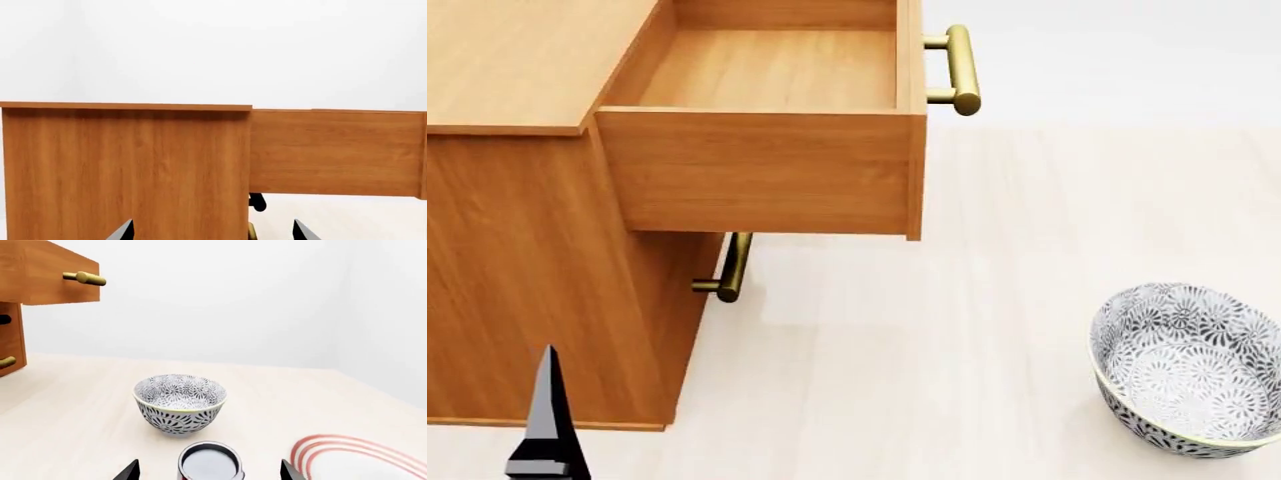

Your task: Put the ketchup in the top drawer of the cabinet.

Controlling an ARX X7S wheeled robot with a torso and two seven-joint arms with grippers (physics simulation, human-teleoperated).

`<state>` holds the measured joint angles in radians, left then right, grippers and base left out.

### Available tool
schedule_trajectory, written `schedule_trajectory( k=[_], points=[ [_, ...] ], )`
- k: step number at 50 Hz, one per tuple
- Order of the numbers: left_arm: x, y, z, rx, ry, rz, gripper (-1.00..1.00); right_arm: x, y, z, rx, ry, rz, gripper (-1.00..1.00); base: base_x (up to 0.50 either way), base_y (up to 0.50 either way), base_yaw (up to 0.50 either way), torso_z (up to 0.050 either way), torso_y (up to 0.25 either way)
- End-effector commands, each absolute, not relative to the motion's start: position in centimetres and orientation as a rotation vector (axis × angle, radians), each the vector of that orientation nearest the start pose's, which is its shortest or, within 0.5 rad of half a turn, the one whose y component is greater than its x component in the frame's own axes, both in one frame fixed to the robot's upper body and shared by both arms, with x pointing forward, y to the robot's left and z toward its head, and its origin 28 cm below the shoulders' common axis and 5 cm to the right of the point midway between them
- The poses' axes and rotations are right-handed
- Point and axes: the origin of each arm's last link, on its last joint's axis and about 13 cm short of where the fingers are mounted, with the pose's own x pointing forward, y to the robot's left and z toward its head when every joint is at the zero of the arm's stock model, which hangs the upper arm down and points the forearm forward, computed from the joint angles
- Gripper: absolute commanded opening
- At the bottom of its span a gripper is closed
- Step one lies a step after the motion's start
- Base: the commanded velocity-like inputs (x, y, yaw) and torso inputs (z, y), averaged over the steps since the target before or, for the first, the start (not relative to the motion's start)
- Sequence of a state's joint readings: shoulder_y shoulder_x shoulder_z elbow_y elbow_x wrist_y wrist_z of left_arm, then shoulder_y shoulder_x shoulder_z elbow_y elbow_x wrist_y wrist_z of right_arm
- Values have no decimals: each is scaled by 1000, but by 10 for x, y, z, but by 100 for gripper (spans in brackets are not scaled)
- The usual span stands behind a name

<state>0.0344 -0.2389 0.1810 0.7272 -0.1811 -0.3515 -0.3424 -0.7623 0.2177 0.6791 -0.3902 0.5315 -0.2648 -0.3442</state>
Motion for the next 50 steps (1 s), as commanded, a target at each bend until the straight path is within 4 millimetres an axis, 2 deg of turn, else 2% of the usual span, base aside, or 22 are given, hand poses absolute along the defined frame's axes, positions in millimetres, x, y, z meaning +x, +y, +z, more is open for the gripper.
schedule_trajectory(
  k=[1, 22, 38, 50],
  points=[
    [177, 197, 128, -12, -293, 25, 100, 11, -257, 63, -100, -92, -128, 100, 0, 0, 0, 0, 0],
    [178, 198, 125, -12, -287, 27, 100, 43, -253, 46, -48, -91, -146, 100, 0, 0, 0, 0, 0],
    [178, 199, 123, -11, -281, 30, 100, 55, -252, 27, -13, -71, -151, 100, 0, 0, 0, 0, 0],
    [178, 199, 121, -15, -276, 30, 100, 65, -254, 21, -20, -65, -149, 100, 0, 0, 0, 0, 0]
  ],
)
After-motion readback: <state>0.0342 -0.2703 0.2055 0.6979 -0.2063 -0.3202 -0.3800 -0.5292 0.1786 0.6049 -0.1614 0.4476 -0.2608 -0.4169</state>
